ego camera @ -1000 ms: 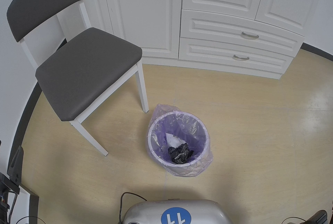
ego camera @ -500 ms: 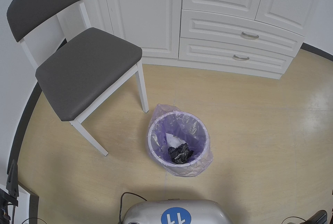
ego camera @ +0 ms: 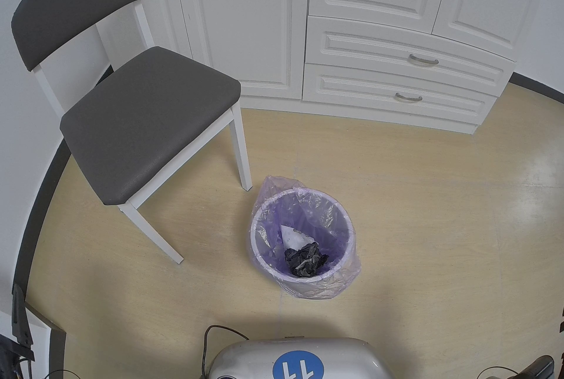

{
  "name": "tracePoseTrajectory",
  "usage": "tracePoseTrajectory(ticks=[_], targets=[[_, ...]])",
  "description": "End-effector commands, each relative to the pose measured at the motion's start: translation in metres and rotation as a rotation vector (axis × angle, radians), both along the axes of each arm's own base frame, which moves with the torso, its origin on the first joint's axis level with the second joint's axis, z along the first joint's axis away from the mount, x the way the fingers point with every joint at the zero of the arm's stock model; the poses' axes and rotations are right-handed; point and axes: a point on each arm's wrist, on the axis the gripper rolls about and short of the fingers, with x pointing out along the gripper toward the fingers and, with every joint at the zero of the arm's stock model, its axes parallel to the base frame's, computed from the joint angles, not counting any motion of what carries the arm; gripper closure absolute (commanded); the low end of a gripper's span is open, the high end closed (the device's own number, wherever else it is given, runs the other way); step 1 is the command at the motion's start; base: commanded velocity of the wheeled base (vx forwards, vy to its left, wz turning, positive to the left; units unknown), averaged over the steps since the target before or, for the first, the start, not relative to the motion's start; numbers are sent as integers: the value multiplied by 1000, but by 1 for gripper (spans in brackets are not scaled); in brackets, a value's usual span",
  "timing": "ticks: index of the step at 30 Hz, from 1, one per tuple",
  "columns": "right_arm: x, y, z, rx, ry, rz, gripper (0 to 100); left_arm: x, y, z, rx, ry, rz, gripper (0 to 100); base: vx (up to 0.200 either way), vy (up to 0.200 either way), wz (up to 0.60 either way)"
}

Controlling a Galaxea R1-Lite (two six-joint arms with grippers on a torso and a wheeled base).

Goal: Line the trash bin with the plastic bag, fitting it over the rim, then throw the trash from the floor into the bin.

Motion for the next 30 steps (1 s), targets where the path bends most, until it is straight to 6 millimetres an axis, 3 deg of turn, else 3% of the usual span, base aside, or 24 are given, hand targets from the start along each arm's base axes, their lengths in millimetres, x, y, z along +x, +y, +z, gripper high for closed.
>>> tracePoseTrajectory(ticks=[1,6,18,30], targets=[[1,0,-6,-17,23,9,0,0,0,-15,-11,39,-2,0,0,0,0],[3,0,-14,-49,108,5,0,2,0,-31,-52,190,-28,0,0,0,0],[5,0,-27,-47,237,12,0,2,-3,-31,-91,190,-142,0,0,0,0],[5,6,-27,-87,239,244,0,3,-5,-37,-63,243,-240,0,0,0,0]])
